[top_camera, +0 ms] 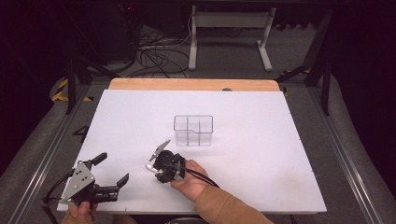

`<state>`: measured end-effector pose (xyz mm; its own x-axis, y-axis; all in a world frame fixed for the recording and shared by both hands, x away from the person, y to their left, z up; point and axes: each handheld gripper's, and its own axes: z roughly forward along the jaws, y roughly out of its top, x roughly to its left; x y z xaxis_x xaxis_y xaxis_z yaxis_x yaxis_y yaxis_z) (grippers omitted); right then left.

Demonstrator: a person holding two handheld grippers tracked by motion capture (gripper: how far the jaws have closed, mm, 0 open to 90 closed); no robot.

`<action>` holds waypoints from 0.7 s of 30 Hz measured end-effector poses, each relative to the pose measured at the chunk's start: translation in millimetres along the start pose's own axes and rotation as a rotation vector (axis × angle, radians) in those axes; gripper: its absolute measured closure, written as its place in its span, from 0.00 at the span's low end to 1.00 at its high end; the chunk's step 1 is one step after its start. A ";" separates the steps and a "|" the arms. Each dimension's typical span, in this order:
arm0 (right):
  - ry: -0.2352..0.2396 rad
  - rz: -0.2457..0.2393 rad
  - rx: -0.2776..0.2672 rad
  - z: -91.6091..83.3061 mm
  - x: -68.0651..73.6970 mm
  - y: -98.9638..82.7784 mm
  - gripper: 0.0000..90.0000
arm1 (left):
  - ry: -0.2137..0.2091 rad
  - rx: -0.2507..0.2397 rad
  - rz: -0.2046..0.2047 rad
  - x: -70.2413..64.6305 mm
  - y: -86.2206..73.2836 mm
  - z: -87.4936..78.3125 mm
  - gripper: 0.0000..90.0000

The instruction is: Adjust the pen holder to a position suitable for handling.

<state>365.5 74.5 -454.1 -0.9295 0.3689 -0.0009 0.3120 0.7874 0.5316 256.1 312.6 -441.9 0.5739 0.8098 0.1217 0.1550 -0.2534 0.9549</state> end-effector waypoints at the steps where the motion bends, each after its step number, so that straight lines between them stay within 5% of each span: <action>1: -0.010 -0.008 -0.001 0.9 0.4 0.1 0.75 | 0.000 -0.002 0.000 -0.1 -0.1 0.1 0.03; 21: -0.110 0.010 0.021 5.2 12.0 2.6 0.87 | 0.000 -0.003 0.004 -0.7 0.1 0.7 0.03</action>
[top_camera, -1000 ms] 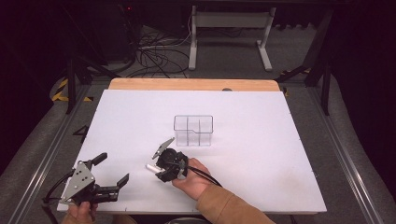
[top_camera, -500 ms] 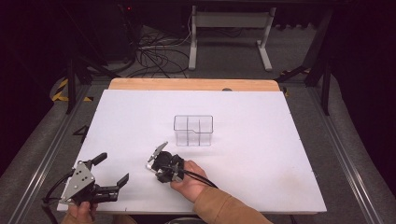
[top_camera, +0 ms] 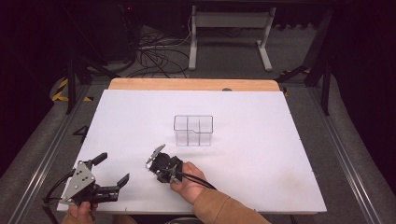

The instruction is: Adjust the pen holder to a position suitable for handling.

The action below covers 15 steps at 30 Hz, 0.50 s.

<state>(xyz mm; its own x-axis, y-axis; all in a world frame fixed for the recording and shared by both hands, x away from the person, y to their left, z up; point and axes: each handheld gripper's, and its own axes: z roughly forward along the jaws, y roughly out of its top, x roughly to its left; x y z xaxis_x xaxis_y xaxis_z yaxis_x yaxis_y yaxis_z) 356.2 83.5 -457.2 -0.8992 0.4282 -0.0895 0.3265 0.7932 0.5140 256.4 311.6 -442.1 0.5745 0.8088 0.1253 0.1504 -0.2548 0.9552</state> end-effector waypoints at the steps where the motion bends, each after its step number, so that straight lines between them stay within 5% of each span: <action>1: -0.002 -0.003 -0.002 0.2 0.0 -0.1 0.87 | -0.001 0.001 0.000 0.0 0.0 0.0 0.03; 15: 0.008 0.011 -0.005 -0.1 -1.5 -0.1 0.88 | -0.001 0.001 -0.005 0.6 0.1 -0.4 0.03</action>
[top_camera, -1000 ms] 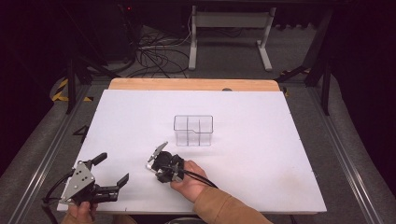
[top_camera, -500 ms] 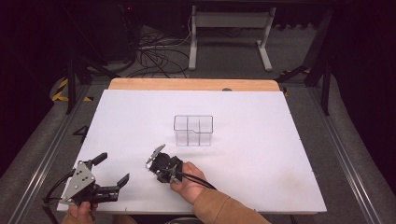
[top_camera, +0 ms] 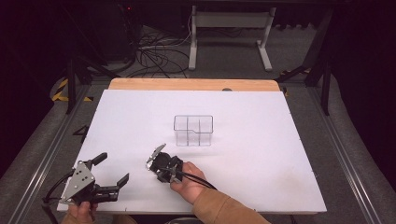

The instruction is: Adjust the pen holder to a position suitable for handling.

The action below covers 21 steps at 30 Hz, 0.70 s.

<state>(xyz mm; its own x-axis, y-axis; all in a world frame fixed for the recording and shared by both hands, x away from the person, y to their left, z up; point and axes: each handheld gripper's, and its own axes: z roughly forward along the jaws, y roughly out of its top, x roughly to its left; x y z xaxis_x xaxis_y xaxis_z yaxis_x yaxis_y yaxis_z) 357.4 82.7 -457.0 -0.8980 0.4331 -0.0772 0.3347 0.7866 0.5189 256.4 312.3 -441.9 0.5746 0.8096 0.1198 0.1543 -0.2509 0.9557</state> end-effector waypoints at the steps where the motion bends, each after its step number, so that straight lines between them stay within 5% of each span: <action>1: 0.001 0.003 -0.002 -0.1 -0.2 -0.3 0.88 | 0.000 0.000 -0.002 0.1 -0.1 0.0 0.03; 21: -0.019 -0.009 -0.116 -29.4 -9.6 -3.3 0.88 | -0.004 0.003 -0.002 0.2 -0.2 0.5 0.03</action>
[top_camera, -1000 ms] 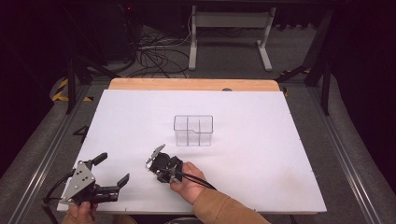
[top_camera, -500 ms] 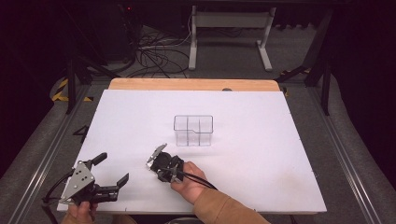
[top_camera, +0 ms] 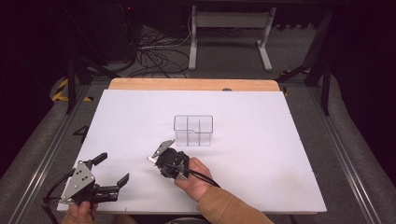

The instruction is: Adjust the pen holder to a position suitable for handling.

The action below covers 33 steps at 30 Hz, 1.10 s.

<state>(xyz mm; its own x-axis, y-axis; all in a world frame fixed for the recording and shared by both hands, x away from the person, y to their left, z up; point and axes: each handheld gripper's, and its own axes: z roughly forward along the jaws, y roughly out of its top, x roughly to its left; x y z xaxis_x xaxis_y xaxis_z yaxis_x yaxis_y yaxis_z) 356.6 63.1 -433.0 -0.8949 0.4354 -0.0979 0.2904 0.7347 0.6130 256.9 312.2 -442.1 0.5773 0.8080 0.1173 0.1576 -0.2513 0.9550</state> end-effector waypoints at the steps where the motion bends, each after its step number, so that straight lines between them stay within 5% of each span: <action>1: -0.002 -0.005 -0.003 -1.5 -0.3 0.0 0.88 | 0.000 0.000 0.000 0.0 0.0 0.1 0.03; 22: 0.018 -0.063 -0.139 -31.2 -8.6 0.6 0.88 | 0.002 -0.001 -0.004 0.1 -0.3 0.7 0.03; 33: 0.021 -0.058 -0.289 -56.1 -21.5 -0.2 0.87 | 0.002 -0.001 -0.002 0.2 -0.2 0.6 0.03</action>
<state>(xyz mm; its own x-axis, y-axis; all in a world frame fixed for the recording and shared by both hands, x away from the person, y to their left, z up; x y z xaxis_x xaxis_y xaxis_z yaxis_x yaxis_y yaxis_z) 356.8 24.4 -387.0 -0.9150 0.3838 -0.1246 0.1329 0.5781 0.8051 257.4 312.1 -442.5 0.5756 0.8096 0.1154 0.1586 -0.2490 0.9554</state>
